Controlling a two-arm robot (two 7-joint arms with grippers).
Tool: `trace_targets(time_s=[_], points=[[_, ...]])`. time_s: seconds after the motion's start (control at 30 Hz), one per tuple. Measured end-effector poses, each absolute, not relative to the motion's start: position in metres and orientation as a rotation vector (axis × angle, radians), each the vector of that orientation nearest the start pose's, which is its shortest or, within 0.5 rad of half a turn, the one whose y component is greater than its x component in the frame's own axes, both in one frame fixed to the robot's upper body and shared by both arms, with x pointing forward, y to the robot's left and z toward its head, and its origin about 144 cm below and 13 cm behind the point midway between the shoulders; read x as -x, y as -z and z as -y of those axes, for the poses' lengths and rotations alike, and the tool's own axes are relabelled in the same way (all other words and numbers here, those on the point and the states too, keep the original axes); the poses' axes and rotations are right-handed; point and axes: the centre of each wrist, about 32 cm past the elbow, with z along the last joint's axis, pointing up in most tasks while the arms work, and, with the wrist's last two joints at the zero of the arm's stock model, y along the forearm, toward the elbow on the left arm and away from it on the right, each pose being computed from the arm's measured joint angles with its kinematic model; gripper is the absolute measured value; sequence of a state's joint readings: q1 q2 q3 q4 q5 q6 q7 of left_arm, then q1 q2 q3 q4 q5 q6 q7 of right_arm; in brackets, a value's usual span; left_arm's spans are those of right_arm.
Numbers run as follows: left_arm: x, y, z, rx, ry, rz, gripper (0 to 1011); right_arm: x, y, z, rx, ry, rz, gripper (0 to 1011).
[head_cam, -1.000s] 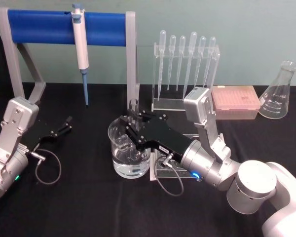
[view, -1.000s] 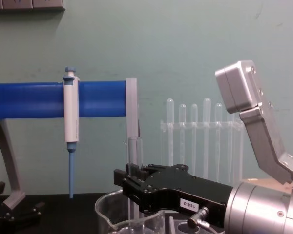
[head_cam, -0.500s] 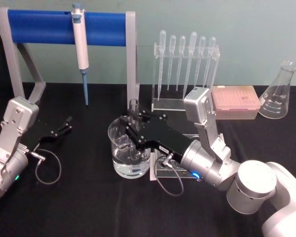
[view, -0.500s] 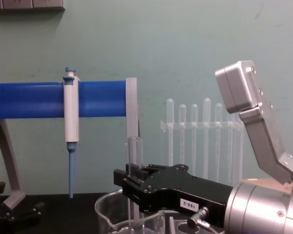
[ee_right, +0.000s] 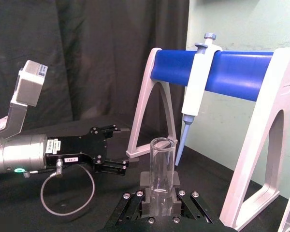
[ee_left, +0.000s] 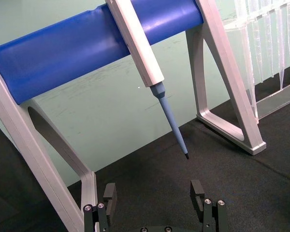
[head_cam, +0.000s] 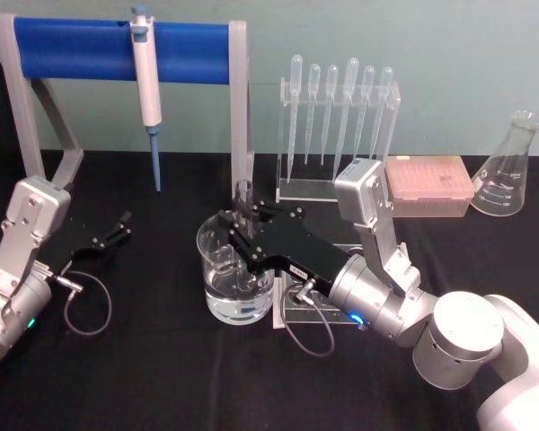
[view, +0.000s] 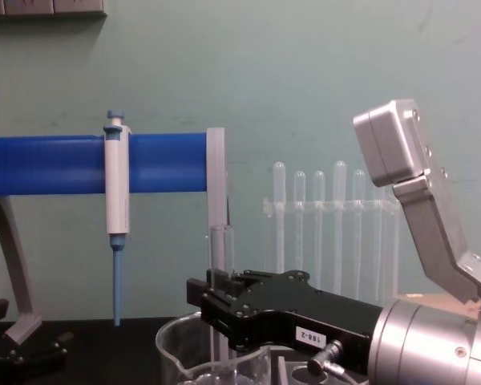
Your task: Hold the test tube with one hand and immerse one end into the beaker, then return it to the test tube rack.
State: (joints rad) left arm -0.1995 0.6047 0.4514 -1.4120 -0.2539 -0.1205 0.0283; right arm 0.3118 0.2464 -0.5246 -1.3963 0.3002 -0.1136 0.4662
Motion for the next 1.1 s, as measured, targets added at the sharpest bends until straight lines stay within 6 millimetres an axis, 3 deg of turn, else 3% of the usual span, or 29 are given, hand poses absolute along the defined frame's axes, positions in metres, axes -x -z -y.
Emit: trace_targets(time_s=[1.1], points=[[-0.4886,-1.1398,-0.3097,-0.305,-1.248,0.285,1000,-0.5137,-1.1634,0.1571,-0.026,0.649,0.117,228]])
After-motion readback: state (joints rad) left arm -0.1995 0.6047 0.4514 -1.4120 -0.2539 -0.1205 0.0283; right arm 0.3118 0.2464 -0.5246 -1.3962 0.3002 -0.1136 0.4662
